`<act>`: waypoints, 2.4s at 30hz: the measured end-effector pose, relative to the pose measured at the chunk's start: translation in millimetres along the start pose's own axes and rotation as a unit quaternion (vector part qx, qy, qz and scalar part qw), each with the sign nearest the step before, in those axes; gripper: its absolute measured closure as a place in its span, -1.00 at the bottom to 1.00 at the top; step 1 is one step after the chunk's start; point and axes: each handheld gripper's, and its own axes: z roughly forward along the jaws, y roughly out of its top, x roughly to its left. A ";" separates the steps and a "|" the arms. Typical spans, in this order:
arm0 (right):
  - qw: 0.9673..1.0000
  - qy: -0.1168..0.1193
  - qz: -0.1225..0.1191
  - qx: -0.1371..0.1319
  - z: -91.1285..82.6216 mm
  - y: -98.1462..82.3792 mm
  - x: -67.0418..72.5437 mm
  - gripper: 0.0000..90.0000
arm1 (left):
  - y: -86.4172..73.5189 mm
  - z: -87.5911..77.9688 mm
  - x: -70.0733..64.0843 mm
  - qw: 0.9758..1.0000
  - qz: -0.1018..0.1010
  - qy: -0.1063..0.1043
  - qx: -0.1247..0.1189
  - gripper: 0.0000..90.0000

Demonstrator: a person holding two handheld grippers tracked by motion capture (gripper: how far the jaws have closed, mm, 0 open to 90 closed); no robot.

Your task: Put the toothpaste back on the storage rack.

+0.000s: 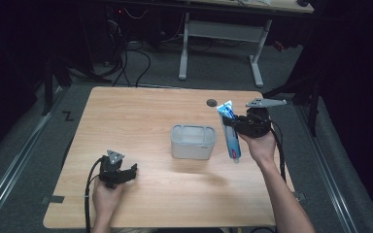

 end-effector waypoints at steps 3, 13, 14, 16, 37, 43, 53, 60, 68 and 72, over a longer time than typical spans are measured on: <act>1.000 0.005 -0.003 -0.004 1.7 3.3 1.7 0.65 | 0.0 0.0 0.0 1.000 0.000 0.000 0.000 -0.46; 1.000 0.022 -0.012 -0.019 5.8 21.4 10.6 0.65 | 0.5 0.5 0.3 1.000 -0.003 0.002 -0.001 -0.44; 0.999 0.023 -0.013 -0.018 7.1 23.1 11.0 0.65 | 0.5 0.5 0.2 1.000 -0.003 0.003 -0.001 -0.44; 0.999 0.026 -0.014 -0.023 8.4 25.0 12.7 0.65 | 0.5 0.5 0.2 1.000 -0.003 0.003 -0.001 -0.44; 0.997 0.062 -0.011 -0.046 33.9 47.0 26.4 0.66 | 0.2 0.1 0.1 1.000 -0.003 0.002 -0.001 -0.44; 0.997 0.061 -0.015 -0.051 43.7 53.4 31.4 0.66 | 0.2 0.1 0.2 1.000 -0.003 0.002 -0.001 -0.44; 0.996 0.060 -0.014 -0.065 52.0 64.2 36.2 0.66 | 0.2 0.1 0.1 1.000 -0.003 0.003 -0.001 -0.44; 0.996 0.059 -0.007 -0.071 63.7 63.4 35.1 0.66 | 0.2 0.2 0.1 1.000 -0.003 0.003 -0.001 -0.44; 0.996 0.057 -0.011 -0.068 71.9 61.7 36.1 0.65 | 0.2 0.2 0.1 1.000 -0.003 0.003 -0.001 -0.44; 0.996 0.054 -0.017 -0.063 76.2 61.1 38.2 0.65 | 0.2 0.2 0.1 1.000 -0.003 0.003 -0.001 -0.44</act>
